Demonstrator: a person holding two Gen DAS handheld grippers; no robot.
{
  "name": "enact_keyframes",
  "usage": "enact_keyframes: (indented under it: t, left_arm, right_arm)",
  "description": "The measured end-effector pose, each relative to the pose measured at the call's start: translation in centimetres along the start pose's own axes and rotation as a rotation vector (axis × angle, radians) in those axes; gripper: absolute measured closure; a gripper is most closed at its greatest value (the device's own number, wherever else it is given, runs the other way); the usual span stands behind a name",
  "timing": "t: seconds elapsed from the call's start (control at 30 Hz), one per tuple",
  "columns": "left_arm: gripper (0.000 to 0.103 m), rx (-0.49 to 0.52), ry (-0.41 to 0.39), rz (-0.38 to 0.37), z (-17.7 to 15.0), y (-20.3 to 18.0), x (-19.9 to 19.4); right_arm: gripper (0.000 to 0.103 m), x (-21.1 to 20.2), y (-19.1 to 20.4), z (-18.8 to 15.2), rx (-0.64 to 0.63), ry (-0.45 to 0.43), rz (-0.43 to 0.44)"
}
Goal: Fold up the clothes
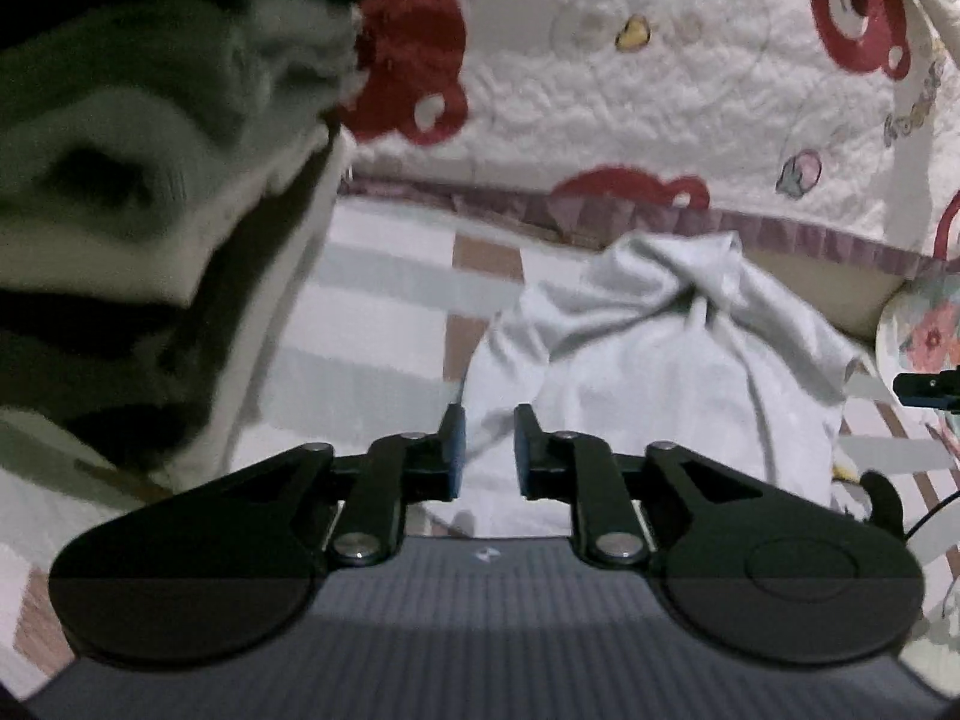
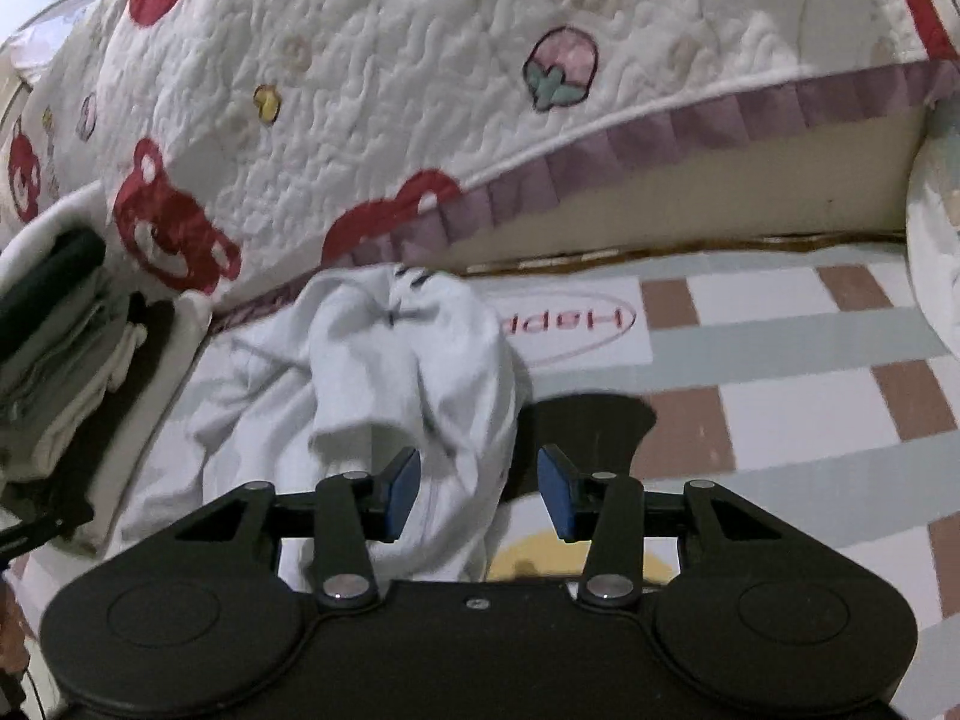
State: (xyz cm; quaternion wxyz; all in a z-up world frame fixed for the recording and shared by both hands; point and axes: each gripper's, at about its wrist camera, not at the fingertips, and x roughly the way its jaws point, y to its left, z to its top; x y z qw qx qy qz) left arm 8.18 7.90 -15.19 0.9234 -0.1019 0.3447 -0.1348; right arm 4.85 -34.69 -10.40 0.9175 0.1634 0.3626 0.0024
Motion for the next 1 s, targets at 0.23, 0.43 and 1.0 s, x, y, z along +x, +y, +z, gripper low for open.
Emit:
enact_keyframes:
  t: [0.23,0.43,1.0]
  left_arm:
    - [0.066,-0.035,0.049,0.007,-1.8,1.8,2.4]
    - [0.047,-0.062,0.023,0.027,-2.3,3.0,3.6]
    - [0.103,0.098,-0.072,-0.129,-0.4,-2.4,1.0]
  right_arm:
    - [0.054,1.5,1.7,-2.1,0.036,0.086,0.144]
    - [0.054,2.2,5.5,-4.7,-0.137,0.185,0.227]
    - [0.053,0.9,14.2,-6.1,-0.626,0.09,0.074]
